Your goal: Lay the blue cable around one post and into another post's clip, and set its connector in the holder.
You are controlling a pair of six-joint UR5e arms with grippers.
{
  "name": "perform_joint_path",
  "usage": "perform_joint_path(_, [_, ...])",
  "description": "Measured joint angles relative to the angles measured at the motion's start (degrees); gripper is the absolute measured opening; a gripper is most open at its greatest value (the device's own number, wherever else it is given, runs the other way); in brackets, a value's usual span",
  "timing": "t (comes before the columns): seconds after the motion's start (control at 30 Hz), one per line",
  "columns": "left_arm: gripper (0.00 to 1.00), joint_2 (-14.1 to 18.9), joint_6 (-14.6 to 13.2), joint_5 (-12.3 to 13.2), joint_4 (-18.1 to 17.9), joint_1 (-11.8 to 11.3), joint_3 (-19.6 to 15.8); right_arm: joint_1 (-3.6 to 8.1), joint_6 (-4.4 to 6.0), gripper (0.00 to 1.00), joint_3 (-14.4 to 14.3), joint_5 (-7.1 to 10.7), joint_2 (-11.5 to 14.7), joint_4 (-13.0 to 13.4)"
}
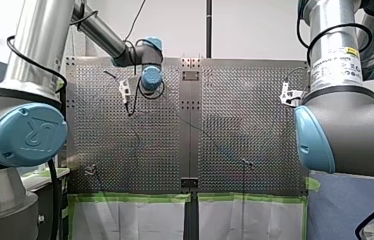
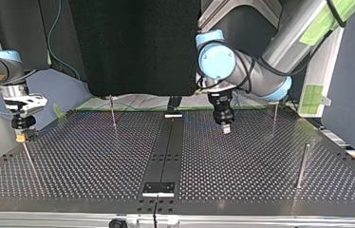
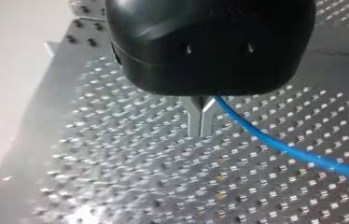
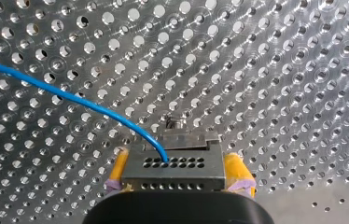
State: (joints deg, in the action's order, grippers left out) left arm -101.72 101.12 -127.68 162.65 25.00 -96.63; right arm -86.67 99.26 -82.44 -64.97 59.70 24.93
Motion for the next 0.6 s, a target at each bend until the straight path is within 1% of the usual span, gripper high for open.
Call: perform_joint_path(0.6, [0.02,8.3,-1.3,-0.8,8.4,-3.4,6.1,0.00,0.00,0.00,0.0,0.00,0.0,0.0])
